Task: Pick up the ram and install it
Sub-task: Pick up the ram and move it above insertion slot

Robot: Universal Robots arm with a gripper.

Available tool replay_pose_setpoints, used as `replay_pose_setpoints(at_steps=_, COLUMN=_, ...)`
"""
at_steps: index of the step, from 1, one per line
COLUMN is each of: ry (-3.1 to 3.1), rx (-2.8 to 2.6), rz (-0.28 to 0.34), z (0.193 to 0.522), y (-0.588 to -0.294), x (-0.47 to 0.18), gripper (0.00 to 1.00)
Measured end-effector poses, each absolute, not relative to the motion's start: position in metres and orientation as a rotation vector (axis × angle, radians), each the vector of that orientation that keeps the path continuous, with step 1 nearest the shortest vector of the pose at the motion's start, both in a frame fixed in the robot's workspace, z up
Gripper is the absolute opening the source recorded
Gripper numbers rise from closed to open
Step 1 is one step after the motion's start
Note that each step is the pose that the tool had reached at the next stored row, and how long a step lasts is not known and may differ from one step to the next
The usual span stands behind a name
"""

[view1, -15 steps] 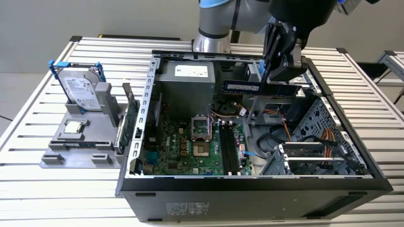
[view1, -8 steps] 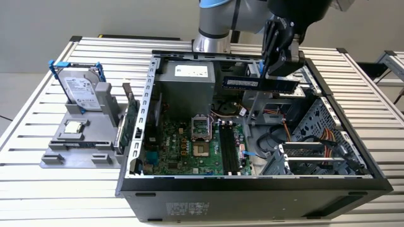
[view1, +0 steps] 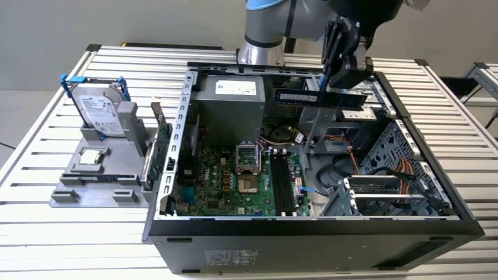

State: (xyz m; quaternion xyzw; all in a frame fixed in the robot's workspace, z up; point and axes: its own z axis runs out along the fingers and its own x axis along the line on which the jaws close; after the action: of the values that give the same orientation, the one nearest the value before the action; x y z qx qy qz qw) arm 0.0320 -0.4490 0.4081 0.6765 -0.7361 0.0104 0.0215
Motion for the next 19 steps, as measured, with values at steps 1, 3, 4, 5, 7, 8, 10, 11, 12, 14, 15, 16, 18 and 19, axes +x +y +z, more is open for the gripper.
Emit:
replay_pose_setpoints(at_steps=1, ry=-2.281, rx=2.096, rz=0.032, z=0.4081, y=-0.4471, x=0.032, gripper=0.0)
replay_pose_setpoints(at_steps=3, ry=-2.281, rx=2.096, rz=0.033, z=0.408, y=-0.4437, x=0.0323, gripper=0.0)
replay_pose_setpoints(at_steps=4, ry=-2.281, rx=2.097, rz=0.033, z=0.4081, y=-0.4427, x=0.0324, gripper=0.0)
replay_pose_setpoints(at_steps=5, ry=-2.281, rx=2.097, rz=0.033, z=0.4081, y=-0.4426, x=0.0324, gripper=0.0)
replay_pose_setpoints(at_steps=7, ry=-2.281, rx=2.096, rz=0.033, z=0.4081, y=-0.4426, x=0.0323, gripper=0.0)
replay_pose_setpoints(at_steps=8, ry=-2.281, rx=2.096, rz=0.033, z=0.4081, y=-0.4424, x=0.0323, gripper=0.0)
replay_pose_setpoints(at_steps=10, ry=-2.281, rx=2.096, rz=0.033, z=0.4081, y=-0.4421, x=0.0324, gripper=0.0)
replay_pose_setpoints(at_steps=11, ry=-2.281, rx=2.096, rz=0.033, z=0.4081, y=-0.4421, x=0.0324, gripper=0.0)
replay_pose_setpoints(at_steps=12, ry=-2.281, rx=2.096, rz=0.033, z=0.4081, y=-0.4421, x=0.0324, gripper=0.0)
replay_pose_setpoints(at_steps=14, ry=-2.281, rx=2.096, rz=0.033, z=0.4081, y=-0.4421, x=0.0324, gripper=0.0)
replay_pose_setpoints(at_steps=15, ry=-2.281, rx=2.096, rz=0.033, z=0.4081, y=-0.442, x=0.0323, gripper=0.0)
replay_pose_setpoints(at_steps=16, ry=-2.281, rx=2.096, rz=0.033, z=0.4081, y=-0.442, x=0.0323, gripper=0.0)
replay_pose_setpoints(at_steps=18, ry=-2.281, rx=2.096, rz=0.033, z=0.4081, y=-0.442, x=0.0324, gripper=0.0)
replay_pose_setpoints(at_steps=19, ry=-2.282, rx=2.096, rz=0.033, z=0.408, y=-0.442, x=0.0324, gripper=0.0)
